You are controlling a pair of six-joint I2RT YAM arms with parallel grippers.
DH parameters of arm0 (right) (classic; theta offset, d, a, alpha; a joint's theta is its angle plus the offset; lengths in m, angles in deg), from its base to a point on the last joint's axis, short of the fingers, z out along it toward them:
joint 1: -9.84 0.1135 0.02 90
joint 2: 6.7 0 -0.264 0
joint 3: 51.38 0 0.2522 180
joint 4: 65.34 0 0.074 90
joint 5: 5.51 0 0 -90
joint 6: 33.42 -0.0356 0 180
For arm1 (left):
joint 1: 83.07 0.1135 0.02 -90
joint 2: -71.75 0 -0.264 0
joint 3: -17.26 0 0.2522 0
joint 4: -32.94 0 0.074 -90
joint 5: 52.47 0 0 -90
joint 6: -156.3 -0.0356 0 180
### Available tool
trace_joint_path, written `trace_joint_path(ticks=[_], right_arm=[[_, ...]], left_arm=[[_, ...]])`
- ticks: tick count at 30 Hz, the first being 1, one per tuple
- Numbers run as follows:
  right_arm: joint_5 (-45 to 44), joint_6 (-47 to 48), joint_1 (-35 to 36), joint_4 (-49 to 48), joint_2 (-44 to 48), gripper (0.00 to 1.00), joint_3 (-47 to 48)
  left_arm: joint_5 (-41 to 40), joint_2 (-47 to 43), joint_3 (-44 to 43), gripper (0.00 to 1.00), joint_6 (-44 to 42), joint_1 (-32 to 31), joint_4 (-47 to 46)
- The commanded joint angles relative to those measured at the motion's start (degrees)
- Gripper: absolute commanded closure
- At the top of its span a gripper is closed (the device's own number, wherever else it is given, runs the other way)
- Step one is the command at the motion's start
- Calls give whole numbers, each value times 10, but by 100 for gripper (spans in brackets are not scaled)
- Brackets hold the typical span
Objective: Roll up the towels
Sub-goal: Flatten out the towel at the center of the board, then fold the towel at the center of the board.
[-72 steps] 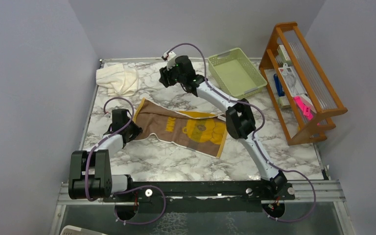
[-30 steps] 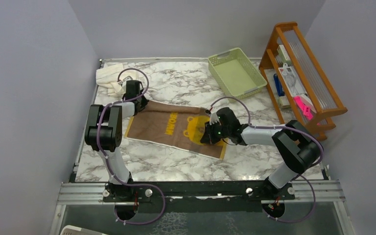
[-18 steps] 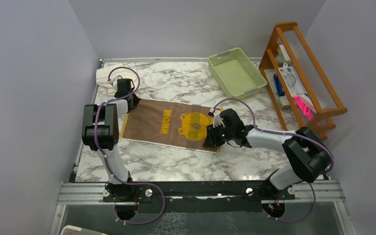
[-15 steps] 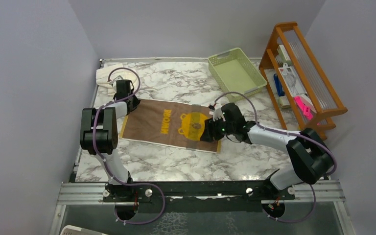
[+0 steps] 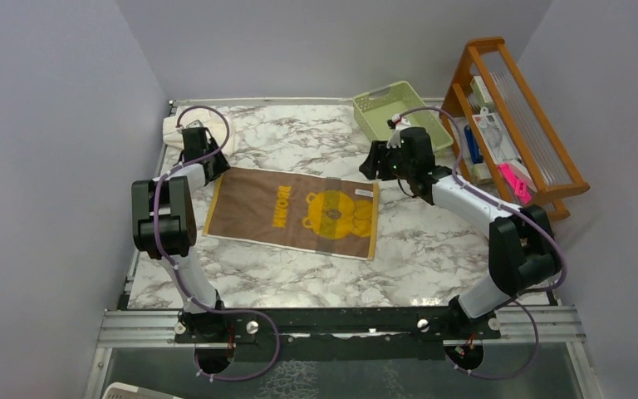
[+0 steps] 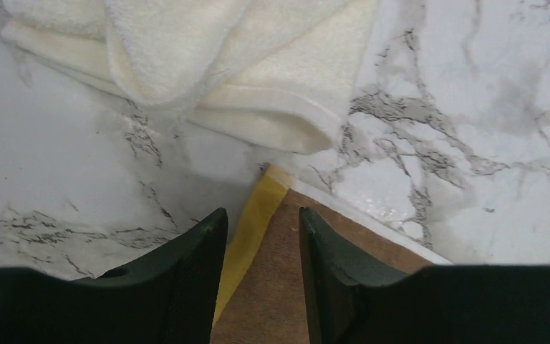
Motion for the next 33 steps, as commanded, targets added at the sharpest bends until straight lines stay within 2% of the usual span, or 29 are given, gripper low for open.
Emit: trace_joint_path(ticks=[1,8,12,16,26,31,33], right_arm=[[-82,1,3,35,-23,45,-17],[-151,-8,3,39,-79,39,-18],[-158,-5,3,31,-118,41,-3],[-158,-3,2,28,-149,48,11],[-164,20,2,22,-181,49,20],[-165,32,5,20,-183,58,17],[-167,33,6,21,-185,67,19]], left_arm=[[26,41,-32,56,-63,11,39],[50,78,-42,58,-76,20,33],[61,89,-49,60,-80,22,36],[59,92,-50,62,-83,22,41],[43,96,-52,64,-86,22,47],[40,94,-47,65,-91,22,45],[42,94,-45,67,-93,22,43]])
